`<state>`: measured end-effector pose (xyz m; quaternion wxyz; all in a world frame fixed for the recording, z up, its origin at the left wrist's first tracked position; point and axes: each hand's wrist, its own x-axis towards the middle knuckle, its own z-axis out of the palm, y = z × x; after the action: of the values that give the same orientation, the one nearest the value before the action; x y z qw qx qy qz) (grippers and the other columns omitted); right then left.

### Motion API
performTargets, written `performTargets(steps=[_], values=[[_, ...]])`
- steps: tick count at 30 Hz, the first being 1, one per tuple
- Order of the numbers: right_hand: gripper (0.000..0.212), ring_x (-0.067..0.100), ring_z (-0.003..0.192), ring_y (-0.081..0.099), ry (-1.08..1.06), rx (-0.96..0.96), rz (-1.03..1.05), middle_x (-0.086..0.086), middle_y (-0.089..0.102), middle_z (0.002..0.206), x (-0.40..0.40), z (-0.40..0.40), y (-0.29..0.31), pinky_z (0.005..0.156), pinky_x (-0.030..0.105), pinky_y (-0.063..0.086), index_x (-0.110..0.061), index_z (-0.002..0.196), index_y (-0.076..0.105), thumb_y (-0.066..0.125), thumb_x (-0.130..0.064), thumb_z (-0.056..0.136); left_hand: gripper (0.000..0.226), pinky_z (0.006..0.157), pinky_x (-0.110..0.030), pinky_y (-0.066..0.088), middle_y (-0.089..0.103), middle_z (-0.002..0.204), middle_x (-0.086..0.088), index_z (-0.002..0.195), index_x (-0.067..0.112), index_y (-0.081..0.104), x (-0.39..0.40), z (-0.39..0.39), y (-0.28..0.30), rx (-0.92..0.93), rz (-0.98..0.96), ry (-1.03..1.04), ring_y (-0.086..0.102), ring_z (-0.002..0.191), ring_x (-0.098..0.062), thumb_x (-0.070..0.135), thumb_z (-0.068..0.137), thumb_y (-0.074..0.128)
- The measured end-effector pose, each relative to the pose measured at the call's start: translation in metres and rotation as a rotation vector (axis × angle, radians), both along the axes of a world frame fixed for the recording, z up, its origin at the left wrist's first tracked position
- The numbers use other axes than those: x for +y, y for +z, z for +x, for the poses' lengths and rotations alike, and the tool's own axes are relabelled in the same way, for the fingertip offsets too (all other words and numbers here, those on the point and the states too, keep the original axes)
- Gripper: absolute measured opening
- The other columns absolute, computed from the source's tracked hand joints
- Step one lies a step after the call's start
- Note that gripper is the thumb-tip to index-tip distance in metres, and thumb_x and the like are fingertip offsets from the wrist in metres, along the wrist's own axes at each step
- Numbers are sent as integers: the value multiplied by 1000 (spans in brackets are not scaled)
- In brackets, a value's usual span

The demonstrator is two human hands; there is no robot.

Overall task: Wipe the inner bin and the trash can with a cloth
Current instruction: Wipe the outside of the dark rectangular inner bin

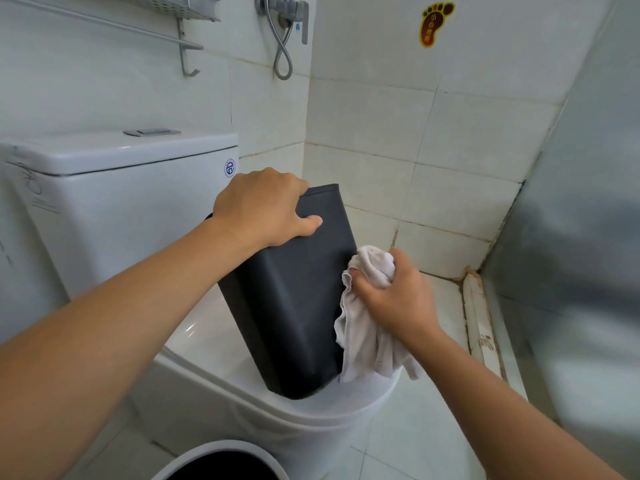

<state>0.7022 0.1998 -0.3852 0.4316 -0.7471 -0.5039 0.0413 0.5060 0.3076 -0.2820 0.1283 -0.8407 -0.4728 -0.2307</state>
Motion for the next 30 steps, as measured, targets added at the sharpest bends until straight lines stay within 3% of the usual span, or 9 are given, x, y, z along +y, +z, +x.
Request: performTargets(steps=[6, 10, 12, 14, 18, 22, 24, 27, 30], values=[[47, 13, 83, 76, 39, 445, -25, -5, 78, 88, -13, 15, 14, 83, 45, 63, -25, 97, 71, 78, -68, 77, 44, 62, -34, 41, 53, 73, 2, 88, 25, 61, 2, -3, 1, 0, -27, 40, 55, 71, -27, 68, 87, 60], [53, 20, 81, 78, -8, 623, 6, 5, 78, 93, -29, 30, 31, 75, 41, 64, -13, 107, 70, 81, -58, 81, 44, 62, -34, 40, 54, 74, 2, 90, 25, 62, 2, -5, 2, -6, -39, 52, 47, 62, -19, 68, 88, 59], [61, 18, 83, 73, -114, 484, 81, 3, 72, 99, -34, 31, 37, 67, 33, 58, -11, 115, 62, 80, -58, 82, 44, 63, -34, 40, 54, 75, 2, 90, 25, 62, 1, -5, 2, -12, -48, 56, 47, 64, -21, 69, 88, 59], [66, 13, 85, 61, -230, 215, 125, 0, 61, 111, -35, 24, 40, 64, 26, 45, -13, 128, 51, 77, -56, 86, 44, 63, -34, 40, 54, 75, 2, 91, 25, 62, 0, -4, 2, -16, -50, 54, 45, 62, -19, 69, 88, 59], [76, 31, 100, 56, -238, -78, 171, 9, 47, 124, -20, -5, 35, 83, 38, 48, -19, 143, 39, 80, -48, 86, 46, 61, -32, 38, 53, 74, 2, 95, 24, 64, -2, -1, 2, -2, -33, 47, 46, 62, -19, 70, 89, 59], [83, 35, 98, 56, -40, -269, 117, 12, 53, 117, -12, -53, 11, 82, 43, 51, -16, 141, 43, 87, -47, 78, 47, 61, -33, 33, 50, 73, 2, 97, 24, 64, -3, -1, 3, 19, -14, 57, 47, 68, -27, 69, 89, 59], [80, 29, 100, 55, 49, -278, 117, 7, 51, 120, -18, -70, 5, 81, 40, 52, -19, 141, 41, 82, -53, 81, 47, 62, -34, 35, 52, 73, 1, 95, 24, 64, -1, -2, 2, 18, -11, 48, 49, 68, -26, 70, 88, 59], [77, 17, 110, 56, 159, -73, 119, -6, 47, 134, -24, -65, 5, 90, 32, 49, -27, 146, 34, 74, -57, 87, 46, 61, -33, 36, 54, 72, 1, 95, 24, 64, 0, -3, 2, 11, -13, 34, 52, 69, -26, 69, 88, 59], [61, 3, 107, 61, 230, 106, 117, -15, 59, 126, -27, -43, 8, 86, 27, 50, -37, 135, 43, 67, -67, 87, 45, 62, -33, 35, 52, 73, 2, 91, 23, 62, -3, 0, 3, 8, -10, 26, 51, 71, -27, 69, 88, 59]])
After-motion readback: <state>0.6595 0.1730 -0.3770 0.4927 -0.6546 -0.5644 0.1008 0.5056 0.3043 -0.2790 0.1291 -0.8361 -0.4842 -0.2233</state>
